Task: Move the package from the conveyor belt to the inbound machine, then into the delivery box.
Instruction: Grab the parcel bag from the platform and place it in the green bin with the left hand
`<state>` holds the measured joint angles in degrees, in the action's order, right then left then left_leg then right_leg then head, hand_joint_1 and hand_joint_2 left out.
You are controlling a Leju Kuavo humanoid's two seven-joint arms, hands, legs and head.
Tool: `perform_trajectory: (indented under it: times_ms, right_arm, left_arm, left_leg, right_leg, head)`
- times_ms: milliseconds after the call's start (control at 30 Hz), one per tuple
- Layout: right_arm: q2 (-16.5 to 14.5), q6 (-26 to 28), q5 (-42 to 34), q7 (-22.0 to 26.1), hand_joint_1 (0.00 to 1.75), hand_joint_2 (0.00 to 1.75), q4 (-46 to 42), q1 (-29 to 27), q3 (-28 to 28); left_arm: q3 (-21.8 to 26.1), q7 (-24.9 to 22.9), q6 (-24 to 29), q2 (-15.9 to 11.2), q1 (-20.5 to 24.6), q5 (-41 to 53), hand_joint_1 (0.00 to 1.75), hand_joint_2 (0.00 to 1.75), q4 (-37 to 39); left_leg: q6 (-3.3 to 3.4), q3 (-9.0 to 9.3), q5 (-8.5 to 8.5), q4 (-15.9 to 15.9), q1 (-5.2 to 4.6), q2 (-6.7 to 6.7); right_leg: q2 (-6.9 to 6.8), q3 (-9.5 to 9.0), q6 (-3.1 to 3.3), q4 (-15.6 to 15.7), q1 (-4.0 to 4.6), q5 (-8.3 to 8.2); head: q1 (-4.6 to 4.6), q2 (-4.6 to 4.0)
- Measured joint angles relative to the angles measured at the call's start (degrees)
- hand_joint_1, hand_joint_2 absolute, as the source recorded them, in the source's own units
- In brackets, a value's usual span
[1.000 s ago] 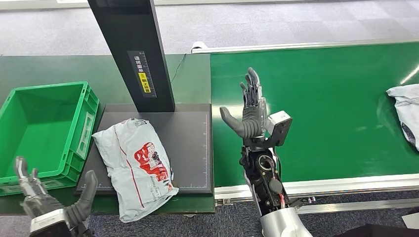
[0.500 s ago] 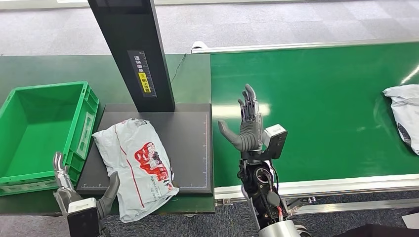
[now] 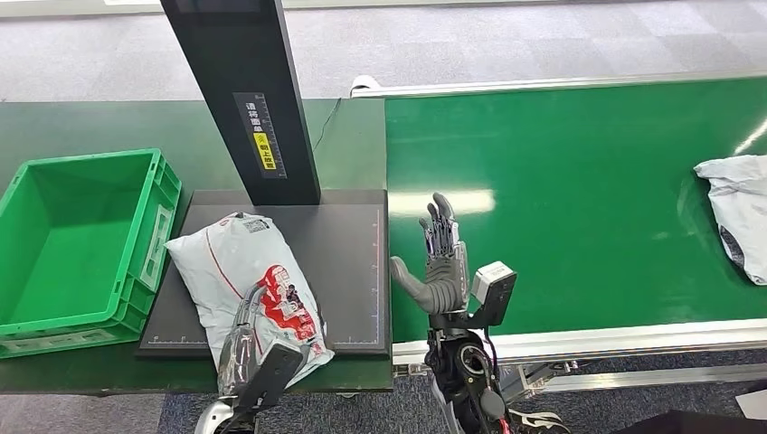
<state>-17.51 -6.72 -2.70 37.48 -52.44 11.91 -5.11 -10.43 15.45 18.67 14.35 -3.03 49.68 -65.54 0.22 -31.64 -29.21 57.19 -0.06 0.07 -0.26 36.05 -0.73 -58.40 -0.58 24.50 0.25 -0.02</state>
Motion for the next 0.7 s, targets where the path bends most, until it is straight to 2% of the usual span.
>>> perform_trajectory:
  times_ms: [467,700]
  right_arm:
    - [-0.34,-1.48,-0.73,-0.72,0.0,1.75,-0.68,-0.88,0.39]
    - [-0.74,-6.54,-3.72,-1.09,0.0,1.75,-0.08,0.04,1.43]
  left_arm:
    - [0.44,-0.78,-1.82,-0.58,2.34,2.62,0.0,1.75,3.93]
    - [-1.65,-4.09,-4.78,-0.73,4.53,11.43,0.0,1.75,7.79]
  left_leg:
    - [0.01,0.26,0.03,-0.01,-0.01,-0.09]
    - [0.04,0.6,0.06,-0.04,-0.05,-0.8]
  right_leg:
    - [-0.05,-0.37,0.01,0.01,-0.01,0.0]
    - [-0.76,-0.94,-0.05,0.03,-0.07,0.2]
  head:
    - [-0.01,0.01]
    - [0.0,0.0]
